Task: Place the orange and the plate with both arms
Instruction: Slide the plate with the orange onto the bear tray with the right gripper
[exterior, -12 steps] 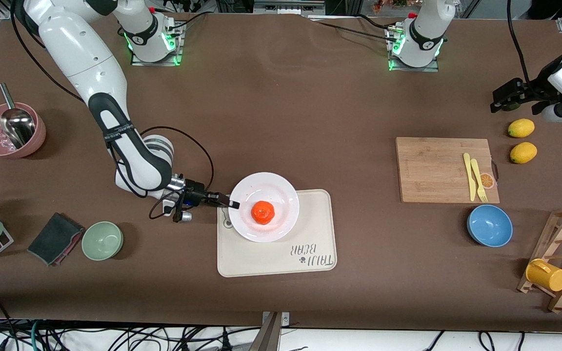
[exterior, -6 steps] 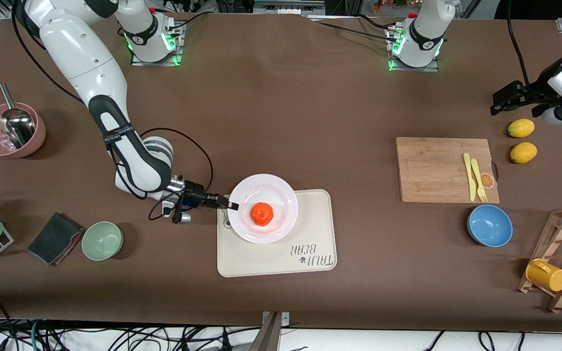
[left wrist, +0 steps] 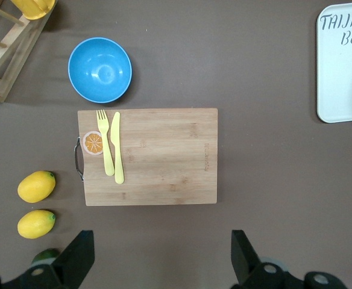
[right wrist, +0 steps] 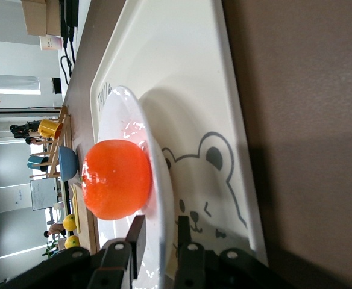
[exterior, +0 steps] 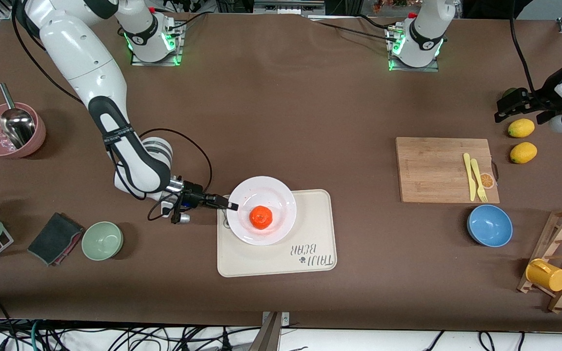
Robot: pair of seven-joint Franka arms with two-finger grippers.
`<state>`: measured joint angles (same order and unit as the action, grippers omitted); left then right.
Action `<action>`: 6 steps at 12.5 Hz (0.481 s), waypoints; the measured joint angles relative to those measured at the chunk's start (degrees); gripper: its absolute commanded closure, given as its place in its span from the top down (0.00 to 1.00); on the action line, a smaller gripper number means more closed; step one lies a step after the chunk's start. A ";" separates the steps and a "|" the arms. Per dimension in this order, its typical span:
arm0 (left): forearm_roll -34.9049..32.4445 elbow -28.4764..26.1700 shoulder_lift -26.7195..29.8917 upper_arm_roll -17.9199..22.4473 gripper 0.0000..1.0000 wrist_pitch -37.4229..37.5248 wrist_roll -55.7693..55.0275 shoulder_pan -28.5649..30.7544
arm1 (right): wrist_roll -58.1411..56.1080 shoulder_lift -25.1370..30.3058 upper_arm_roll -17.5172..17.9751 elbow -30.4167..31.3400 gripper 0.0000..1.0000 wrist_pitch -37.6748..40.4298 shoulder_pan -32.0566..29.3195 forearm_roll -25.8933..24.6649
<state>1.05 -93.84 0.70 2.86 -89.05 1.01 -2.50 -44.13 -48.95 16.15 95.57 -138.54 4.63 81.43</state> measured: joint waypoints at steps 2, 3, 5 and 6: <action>0.00 0.12 -0.03 0.00 1.00 0.00 0.00 0.00 | -0.19 -0.03 -0.13 -0.34 1.00 0.14 -0.01 -0.15; 0.00 0.19 -0.03 0.00 1.00 0.00 0.00 0.00 | -0.87 -0.01 -0.16 -0.82 1.00 0.13 0.01 -1.05; 0.00 0.27 -0.04 0.00 1.00 0.02 0.00 0.00 | -2.13 0.00 -0.46 -1.82 1.00 0.15 -0.02 -3.39; 0.00 0.28 -0.06 0.00 1.00 0.04 0.00 0.00 | -2.18 0.04 -0.57 -2.59 1.00 0.10 -0.03 -4.65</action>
<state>1.05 -93.57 0.64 2.86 -89.01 1.01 -2.50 -46.31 -48.91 15.58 92.97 -138.44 4.59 76.79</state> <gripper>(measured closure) 0.000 0.145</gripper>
